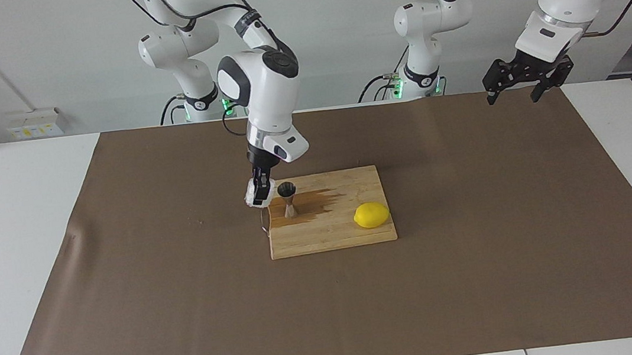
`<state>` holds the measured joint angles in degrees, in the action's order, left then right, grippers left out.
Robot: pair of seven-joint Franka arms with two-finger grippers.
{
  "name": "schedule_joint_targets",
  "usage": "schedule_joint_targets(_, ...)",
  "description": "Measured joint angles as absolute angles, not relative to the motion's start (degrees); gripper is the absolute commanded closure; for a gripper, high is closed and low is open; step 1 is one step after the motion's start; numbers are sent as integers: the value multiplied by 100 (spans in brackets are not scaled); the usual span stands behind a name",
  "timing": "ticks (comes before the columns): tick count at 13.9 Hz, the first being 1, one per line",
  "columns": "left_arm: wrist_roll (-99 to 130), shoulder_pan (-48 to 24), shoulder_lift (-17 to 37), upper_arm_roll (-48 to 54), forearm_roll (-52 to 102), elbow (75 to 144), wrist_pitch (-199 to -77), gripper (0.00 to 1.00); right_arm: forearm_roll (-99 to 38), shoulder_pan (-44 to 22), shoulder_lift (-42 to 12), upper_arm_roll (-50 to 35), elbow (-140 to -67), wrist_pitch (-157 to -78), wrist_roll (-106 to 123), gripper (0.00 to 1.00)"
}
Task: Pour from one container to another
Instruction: 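Carry the clear glass back and lower it onto the table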
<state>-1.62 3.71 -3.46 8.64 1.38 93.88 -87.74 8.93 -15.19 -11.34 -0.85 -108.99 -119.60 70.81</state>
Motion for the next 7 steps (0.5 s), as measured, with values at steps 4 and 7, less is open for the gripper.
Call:
schedule_joint_targets(4, -162, 372, -346, 864, 138, 9388, -8774, 0, 628, -902, -1141, -80, -11287, -12235, 7753, 100)
schedule_joint_targets(7, -162, 372, -346, 864, 138, 9388, -8774, 0, 392, -616, -1127, -79, -11615, -12469, 8050, 100)
